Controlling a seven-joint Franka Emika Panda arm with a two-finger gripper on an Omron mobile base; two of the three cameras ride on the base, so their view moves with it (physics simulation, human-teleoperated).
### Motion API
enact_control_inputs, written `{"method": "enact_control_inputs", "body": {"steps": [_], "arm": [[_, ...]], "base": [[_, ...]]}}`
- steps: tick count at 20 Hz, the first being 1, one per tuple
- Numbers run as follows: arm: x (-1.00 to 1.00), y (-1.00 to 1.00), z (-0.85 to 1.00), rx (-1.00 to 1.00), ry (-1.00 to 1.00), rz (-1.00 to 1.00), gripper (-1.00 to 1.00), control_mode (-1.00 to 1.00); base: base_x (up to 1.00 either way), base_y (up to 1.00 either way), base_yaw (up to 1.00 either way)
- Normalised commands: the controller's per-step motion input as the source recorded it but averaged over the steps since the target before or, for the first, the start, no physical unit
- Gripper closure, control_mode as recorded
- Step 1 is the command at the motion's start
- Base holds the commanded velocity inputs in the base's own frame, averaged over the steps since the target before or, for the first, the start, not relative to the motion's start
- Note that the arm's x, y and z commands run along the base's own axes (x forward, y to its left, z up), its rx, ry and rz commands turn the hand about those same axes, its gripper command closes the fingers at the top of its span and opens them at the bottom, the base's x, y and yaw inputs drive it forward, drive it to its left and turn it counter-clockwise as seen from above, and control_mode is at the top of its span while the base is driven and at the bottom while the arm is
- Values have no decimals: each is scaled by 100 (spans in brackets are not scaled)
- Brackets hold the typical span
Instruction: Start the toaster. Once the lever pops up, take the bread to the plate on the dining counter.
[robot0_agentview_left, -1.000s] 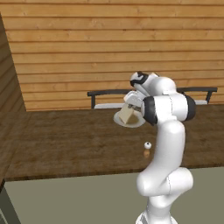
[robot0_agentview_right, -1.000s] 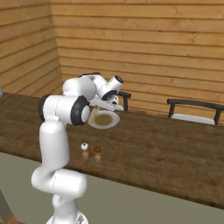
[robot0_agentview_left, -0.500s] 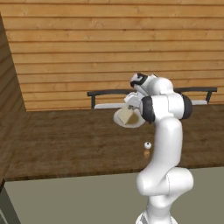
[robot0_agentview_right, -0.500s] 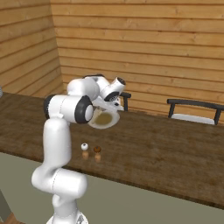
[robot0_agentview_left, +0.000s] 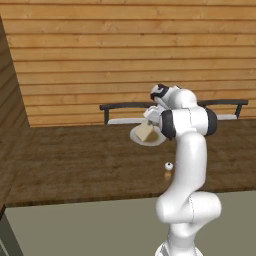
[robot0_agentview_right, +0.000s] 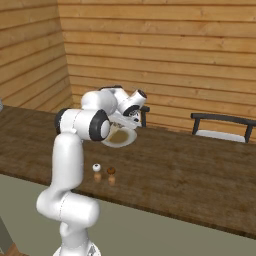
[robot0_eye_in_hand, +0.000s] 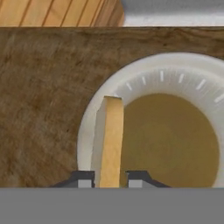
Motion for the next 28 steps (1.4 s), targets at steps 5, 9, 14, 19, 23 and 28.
{"method": "enact_control_inputs", "body": {"steps": [5, 9, 14, 19, 23, 28], "arm": [[2, -9, -18, 0, 0, 0, -100, -100], [3, -35, 0, -4, 0, 0, -100, -100], [0, -43, 0, -11, -1, 0, -100, -100], [-35, -7, 32, -12, -11, 1, -100, -100], [-100, 25, 79, -20, -12, -2, -100, -100], [-100, 3, 42, -14, -18, -16, -100, -100]], "base": [[0, 0, 0], [0, 0, 0], [0, 0, 0], [0, 0, 0], [0, 0, 0], [0, 0, 0]]}}
